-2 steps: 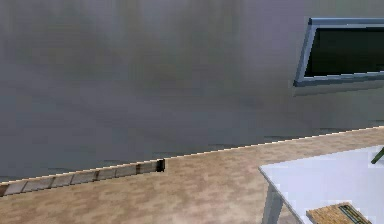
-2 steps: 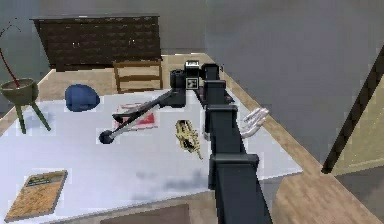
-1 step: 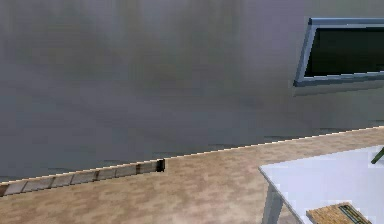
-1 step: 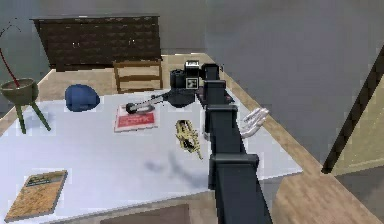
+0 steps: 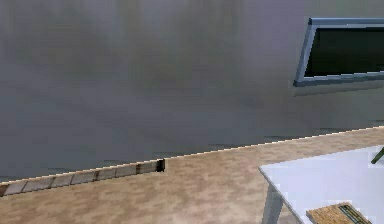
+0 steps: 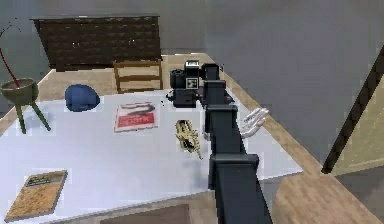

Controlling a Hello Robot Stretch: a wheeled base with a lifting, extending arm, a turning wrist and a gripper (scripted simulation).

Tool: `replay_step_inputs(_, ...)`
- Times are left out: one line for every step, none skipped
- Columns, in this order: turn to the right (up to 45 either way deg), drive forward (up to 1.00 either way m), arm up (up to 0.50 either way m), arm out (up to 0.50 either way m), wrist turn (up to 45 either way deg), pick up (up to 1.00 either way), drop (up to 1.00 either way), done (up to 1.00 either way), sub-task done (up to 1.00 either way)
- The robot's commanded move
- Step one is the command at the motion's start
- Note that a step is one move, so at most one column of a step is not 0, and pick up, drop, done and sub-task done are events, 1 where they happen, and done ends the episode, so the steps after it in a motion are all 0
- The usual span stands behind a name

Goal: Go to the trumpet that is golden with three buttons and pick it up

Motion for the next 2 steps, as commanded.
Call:
replay_step_inputs(0.0, 0.00, 0.00, 0.00, 24.0, 0.00, 0.00, 0.00, 0.00)
replay_step_inputs(0.0, 0.00, -0.30, 0.00, 0.0, 0.00, 0.00, 0.00, 0.00)
